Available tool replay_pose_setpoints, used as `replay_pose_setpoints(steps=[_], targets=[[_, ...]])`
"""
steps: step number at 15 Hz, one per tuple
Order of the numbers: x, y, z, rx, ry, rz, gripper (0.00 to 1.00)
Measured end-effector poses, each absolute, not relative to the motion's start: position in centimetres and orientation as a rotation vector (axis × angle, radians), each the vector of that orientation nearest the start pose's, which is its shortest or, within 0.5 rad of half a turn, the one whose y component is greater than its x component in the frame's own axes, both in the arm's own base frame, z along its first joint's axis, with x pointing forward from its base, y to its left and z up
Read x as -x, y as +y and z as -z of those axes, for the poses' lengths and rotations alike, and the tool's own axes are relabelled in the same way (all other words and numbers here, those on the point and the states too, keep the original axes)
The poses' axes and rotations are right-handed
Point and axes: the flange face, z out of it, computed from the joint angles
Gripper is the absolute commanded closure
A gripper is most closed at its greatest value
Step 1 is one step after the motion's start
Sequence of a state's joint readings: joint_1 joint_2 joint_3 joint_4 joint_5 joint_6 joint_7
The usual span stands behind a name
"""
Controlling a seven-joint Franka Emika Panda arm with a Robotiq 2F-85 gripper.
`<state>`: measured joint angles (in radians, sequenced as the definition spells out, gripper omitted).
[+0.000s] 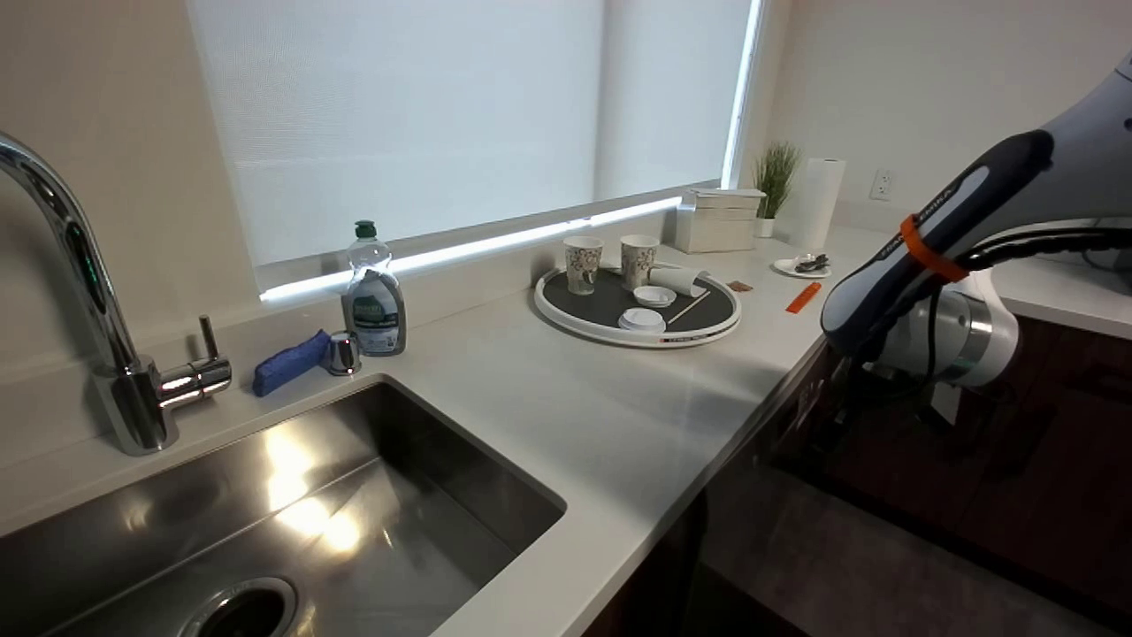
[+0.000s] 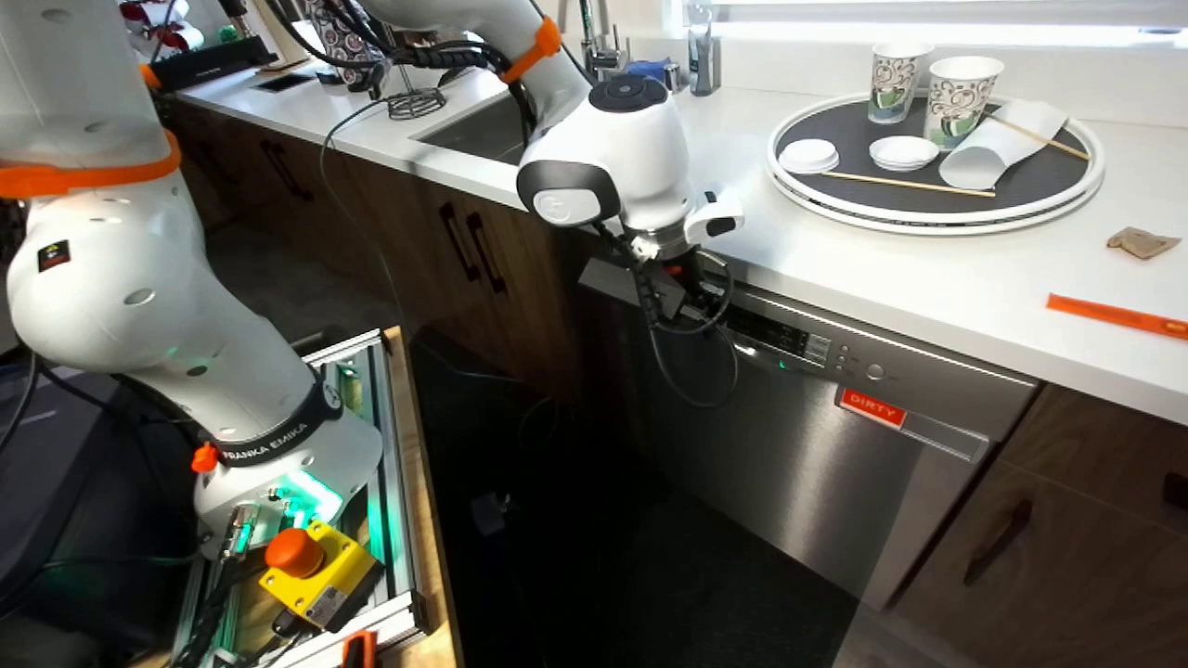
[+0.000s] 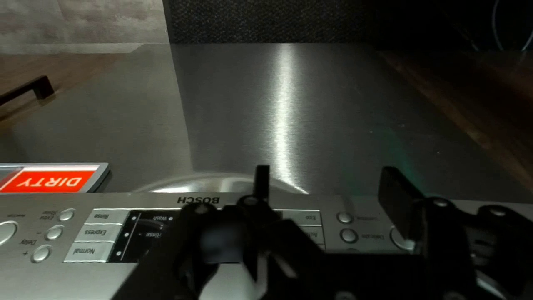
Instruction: Press one of the buttons on the left side of the dishwasher
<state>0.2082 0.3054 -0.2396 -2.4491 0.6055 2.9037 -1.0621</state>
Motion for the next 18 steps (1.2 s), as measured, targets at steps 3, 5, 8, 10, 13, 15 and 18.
replay_pose_setpoints(steps=[3,5,8,10,13,15,18], targets=[[-48.8,-4.7,-20.3,3.054,-0.759,0.287,0.0],[-48.8,-4.3,-21.1,3.076,-0.766,0.282,0.0],[-48.9,-3.8,-22.5,3.101,-0.752,0.3,0.0],[-49.0,-3.5,-23.4,3.109,-0.733,0.308,0.0],[-49.0,-3.0,-24.6,3.106,-0.7,0.304,0.0],[-48.9,-2.7,-25.3,3.101,-0.686,0.292,0.0],[-48.7,-2.5,-25.9,3.1,-0.663,0.265,0.0]])
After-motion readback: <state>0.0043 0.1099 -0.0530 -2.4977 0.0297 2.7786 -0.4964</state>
